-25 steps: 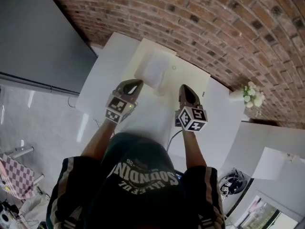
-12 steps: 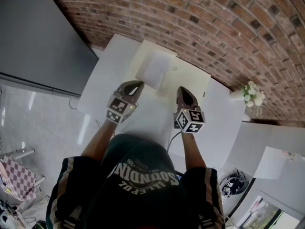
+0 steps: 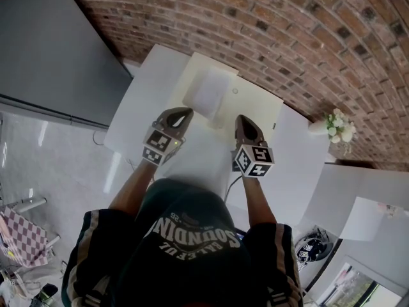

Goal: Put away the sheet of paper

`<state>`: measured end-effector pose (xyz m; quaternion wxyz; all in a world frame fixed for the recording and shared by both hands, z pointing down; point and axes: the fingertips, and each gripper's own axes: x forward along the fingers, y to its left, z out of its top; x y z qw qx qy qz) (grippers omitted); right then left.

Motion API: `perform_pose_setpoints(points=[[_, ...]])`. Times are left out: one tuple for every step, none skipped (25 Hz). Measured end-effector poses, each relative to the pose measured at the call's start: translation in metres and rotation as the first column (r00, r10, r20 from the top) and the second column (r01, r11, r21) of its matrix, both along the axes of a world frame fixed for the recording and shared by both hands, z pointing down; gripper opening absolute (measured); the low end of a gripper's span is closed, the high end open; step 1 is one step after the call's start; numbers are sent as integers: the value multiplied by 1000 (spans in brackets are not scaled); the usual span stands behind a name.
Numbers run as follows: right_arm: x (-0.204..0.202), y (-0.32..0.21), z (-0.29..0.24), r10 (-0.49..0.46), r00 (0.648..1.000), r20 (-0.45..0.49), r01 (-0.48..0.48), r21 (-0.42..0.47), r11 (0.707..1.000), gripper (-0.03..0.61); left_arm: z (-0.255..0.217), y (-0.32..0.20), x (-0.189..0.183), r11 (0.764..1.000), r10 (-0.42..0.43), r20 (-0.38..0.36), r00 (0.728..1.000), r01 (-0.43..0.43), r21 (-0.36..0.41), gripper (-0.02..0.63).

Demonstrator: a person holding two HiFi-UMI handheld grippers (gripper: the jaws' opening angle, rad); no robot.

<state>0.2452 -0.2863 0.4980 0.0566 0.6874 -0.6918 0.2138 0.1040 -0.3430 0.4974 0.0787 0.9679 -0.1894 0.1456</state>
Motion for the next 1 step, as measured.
perform_pose_setpoints(points=[[-1, 0, 0, -1, 1000, 2, 1, 0, 1000, -1, 2, 1, -1, 1000, 1, 6, 1000, -1, -4, 9]])
